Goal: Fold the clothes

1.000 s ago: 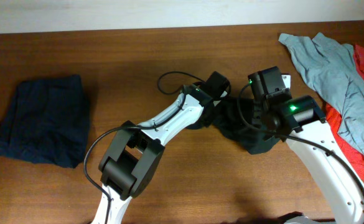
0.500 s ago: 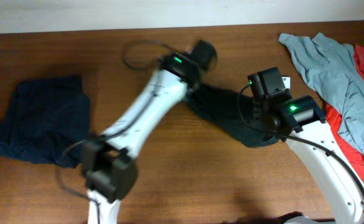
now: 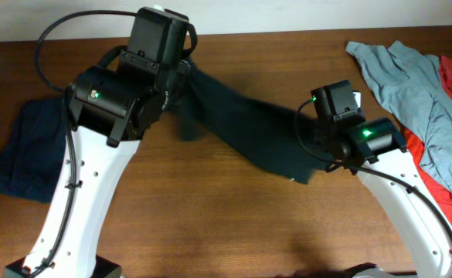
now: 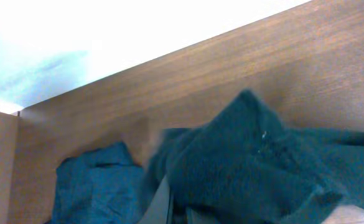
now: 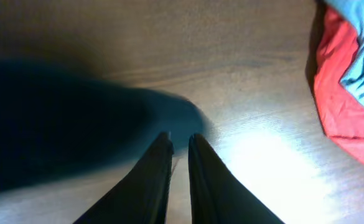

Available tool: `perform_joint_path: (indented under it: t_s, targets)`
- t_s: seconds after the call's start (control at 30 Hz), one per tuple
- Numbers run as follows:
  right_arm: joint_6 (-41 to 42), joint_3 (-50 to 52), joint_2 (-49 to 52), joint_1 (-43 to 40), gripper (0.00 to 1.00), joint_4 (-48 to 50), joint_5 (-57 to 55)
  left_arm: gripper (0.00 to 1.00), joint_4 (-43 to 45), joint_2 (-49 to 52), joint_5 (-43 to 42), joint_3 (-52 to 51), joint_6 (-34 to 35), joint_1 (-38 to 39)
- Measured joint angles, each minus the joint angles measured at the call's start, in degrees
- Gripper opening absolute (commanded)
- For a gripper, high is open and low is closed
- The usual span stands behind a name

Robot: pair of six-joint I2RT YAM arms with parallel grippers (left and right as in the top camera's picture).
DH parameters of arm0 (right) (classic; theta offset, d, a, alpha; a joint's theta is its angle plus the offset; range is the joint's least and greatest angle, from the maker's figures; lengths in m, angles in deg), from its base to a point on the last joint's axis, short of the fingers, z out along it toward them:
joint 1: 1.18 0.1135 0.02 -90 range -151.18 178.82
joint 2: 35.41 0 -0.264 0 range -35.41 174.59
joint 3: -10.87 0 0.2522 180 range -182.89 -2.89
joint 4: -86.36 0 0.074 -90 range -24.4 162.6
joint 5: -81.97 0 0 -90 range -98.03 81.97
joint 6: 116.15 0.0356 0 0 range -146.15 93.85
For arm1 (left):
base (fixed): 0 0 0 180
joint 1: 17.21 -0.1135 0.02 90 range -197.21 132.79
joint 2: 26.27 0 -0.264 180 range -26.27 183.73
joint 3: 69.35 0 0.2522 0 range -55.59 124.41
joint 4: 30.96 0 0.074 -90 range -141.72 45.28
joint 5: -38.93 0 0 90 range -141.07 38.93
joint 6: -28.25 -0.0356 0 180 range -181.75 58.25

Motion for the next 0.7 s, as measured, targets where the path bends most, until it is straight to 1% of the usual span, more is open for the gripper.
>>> perform_joint_path:
  t_s: [0.07,0.3,0.47,0.57,0.7]
  targets:
    - [-0.83,0.0,0.0,-0.22,0.05,0.09,0.02,0.0,0.02,-0.15,0.02,0.0,-0.04,-0.07]
    - [-1.9,0.0,0.0,-0.22,0.04,0.2,1.03,0.0,0.0,-0.94,0.0,0.0,-0.09,-0.11]
    - [-5.62,0.0,0.0,-0.31,0.23,0.46,9.88,0.0,0.52,-1.29,-0.02,0.0,-0.24,-0.11]
    - [-6.75,0.0,0.0,-0.31,0.26,0.5,14.84,0.0,1.62,-1.46,-0.22,0.2,-0.26,-0.02]
    - [-9.22,0.0,0.0,-0.31,0.3,1.31,23.47,0.0,6.73,-2.1,-0.42,1.44,-0.24,0.35]
